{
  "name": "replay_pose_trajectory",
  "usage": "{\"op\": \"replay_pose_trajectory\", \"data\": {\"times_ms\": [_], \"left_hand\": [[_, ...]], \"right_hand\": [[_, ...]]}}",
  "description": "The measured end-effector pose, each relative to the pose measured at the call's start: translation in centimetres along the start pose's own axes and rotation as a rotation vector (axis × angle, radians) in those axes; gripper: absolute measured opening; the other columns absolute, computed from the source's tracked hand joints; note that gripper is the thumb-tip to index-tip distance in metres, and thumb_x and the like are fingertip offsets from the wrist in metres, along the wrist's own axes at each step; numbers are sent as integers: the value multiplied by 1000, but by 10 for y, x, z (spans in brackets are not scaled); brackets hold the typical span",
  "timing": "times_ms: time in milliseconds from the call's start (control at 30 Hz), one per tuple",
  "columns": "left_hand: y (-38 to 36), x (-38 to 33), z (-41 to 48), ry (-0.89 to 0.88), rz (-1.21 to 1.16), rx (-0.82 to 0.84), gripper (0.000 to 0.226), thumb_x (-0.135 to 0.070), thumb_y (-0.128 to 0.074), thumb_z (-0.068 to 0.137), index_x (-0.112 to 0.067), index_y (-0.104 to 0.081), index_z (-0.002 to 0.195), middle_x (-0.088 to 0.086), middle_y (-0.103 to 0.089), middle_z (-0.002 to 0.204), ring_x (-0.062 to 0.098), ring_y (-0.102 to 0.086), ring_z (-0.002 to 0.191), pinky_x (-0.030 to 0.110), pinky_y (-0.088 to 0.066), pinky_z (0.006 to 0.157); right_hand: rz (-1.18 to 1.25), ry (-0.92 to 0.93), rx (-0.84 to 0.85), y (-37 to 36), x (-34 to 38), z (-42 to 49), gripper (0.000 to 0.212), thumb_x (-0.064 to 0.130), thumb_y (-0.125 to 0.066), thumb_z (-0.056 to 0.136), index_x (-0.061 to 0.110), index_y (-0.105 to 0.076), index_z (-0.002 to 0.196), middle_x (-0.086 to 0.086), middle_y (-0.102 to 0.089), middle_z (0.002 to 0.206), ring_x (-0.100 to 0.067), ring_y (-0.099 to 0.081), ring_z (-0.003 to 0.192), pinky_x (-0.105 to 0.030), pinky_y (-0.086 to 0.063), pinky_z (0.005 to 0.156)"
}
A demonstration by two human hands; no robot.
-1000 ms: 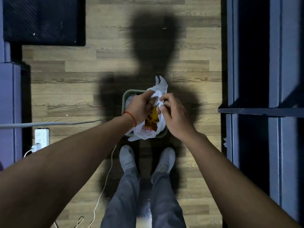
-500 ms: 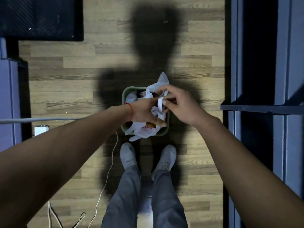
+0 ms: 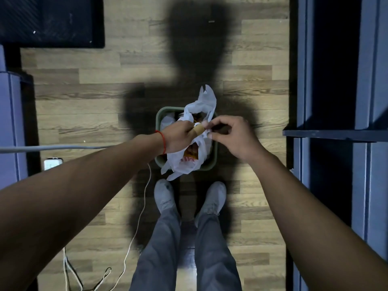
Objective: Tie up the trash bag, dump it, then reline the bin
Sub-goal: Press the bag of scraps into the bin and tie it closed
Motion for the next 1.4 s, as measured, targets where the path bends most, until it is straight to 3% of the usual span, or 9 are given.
{"op": "replay_pose_trajectory", "data": {"times_ms": [200, 267, 367, 533, 600, 800, 1000, 1200, 1400], "left_hand": [[9, -16, -11, 70, -176, 49, 48, -37, -32, 102, -8, -60, 77, 5, -44, 57, 32, -45, 51, 40, -37, 58], [11, -19, -11, 114, -328, 100, 43, -31, -33, 103, -2, -64, 96, -5, -45, 100, 31, -59, 69, 40, -44, 72], [10, -7, -6, 206, -413, 193, 45, -39, -35, 101, -13, -59, 73, -8, -60, 49, 1, -54, 40, 12, -43, 46], [-3, 3, 0, 235, -644, 305, 40, -41, -48, 96, -10, -71, 87, 8, -75, 90, 23, -69, 88, 38, -53, 92], [-4, 4, 2, 296, -668, 240, 42, -43, -49, 95, -7, -70, 90, 8, -74, 83, 23, -68, 80, 37, -55, 83], [17, -1, -2, 195, 230, 56, 44, -51, -45, 94, -16, -61, 73, -1, -49, 57, 10, -43, 49, 22, -33, 48], [2, 4, -10, -96, 808, 3, 38, -41, -38, 100, -21, -60, 123, 9, -47, 138, 23, -44, 124, 36, -38, 100], [-4, 25, -8, -172, 612, -99, 38, -33, -47, 97, -13, -59, 127, 5, -20, 158, 27, -57, 114, 35, -47, 93], [-1, 30, -11, -199, 773, -44, 35, -20, -55, 93, -21, -58, 127, 6, -30, 154, 26, -58, 112, 31, -46, 83]], "right_hand": [[27, 15, -110, -13, -3, -14, 12, 12, -67, 88, 23, -64, 88, 9, -64, 84, -3, -57, 75, -19, -43, 67], [66, 11, -180, -18, -10, -23, 12, 8, -65, 89, 20, -63, 88, 6, -62, 83, -5, -56, 73, -18, -43, 67], [28, 81, -323, -30, -9, -42, 7, 1, -65, 87, 8, -65, 90, -2, -61, 92, -10, -57, 79, -8, -42, 71], [14, 141, -469, -59, -16, -62, 5, 3, -66, 87, 3, -68, 91, -6, -58, 95, -12, -58, 83, -12, -44, 72], [7, 131, -477, -66, -18, -58, 8, 6, -65, 88, 4, -69, 94, -7, -61, 98, -18, -62, 86, -23, -50, 72], [-42, 105, -378, -50, -15, -33, 19, 1, -52, 92, 5, -67, 102, -10, -63, 108, -22, -61, 100, -29, -53, 84], [-168, -14, 0, -32, 15, 42, 31, 20, -42, 102, 18, -60, 127, -3, -62, 124, -16, -57, 112, -24, -44, 89], [-448, -265, 548, -55, 9, 63, 28, 21, -49, 98, 18, -62, 123, -7, -63, 117, -24, -59, 109, -42, -47, 99], [-440, -228, 557, -66, 0, 63, 26, 23, -47, 98, 21, -66, 117, 0, -62, 108, -19, -57, 95, -30, -45, 79]]}}
Point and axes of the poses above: each hand's wrist, its own z-axis towards the middle knuckle, its own y-axis out of the back of the hand, x = y × z, the point moved 5 cm from there along z, towards the middle knuckle
